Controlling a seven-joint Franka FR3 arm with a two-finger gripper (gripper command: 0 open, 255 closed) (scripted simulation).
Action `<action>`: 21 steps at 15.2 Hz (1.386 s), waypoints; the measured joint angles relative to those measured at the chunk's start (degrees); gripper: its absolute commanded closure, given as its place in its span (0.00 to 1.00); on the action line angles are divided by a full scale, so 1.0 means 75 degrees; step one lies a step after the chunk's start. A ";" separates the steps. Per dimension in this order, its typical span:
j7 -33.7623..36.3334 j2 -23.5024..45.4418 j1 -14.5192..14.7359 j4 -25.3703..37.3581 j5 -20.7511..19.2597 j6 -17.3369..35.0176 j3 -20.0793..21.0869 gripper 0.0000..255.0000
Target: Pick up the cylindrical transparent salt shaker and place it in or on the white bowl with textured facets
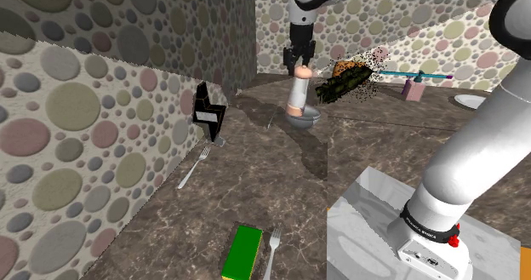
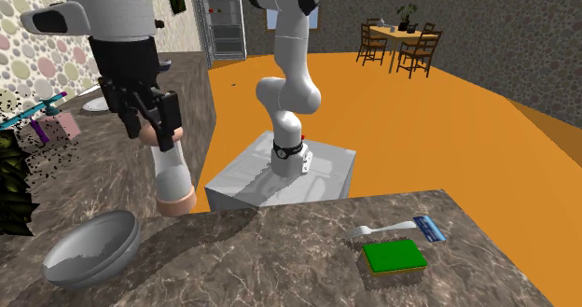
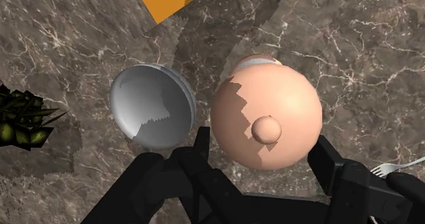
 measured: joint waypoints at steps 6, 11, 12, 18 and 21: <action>-0.0836 0.1129 -0.0387 0.1603 -0.0103 -0.0429 -0.0447 1.00; -0.1491 0.2364 -0.0712 0.3326 -0.0107 -0.0886 -0.0745 1.00; -0.1630 0.2617 -0.0789 0.3711 -0.0095 -0.1011 -0.0801 1.00; -0.2151 0.3955 -0.1102 0.5752 -0.0038 -0.1688 -0.0977 1.00; -0.2160 0.3870 -0.1120 0.5311 -0.0034 -0.1333 -0.0981 1.00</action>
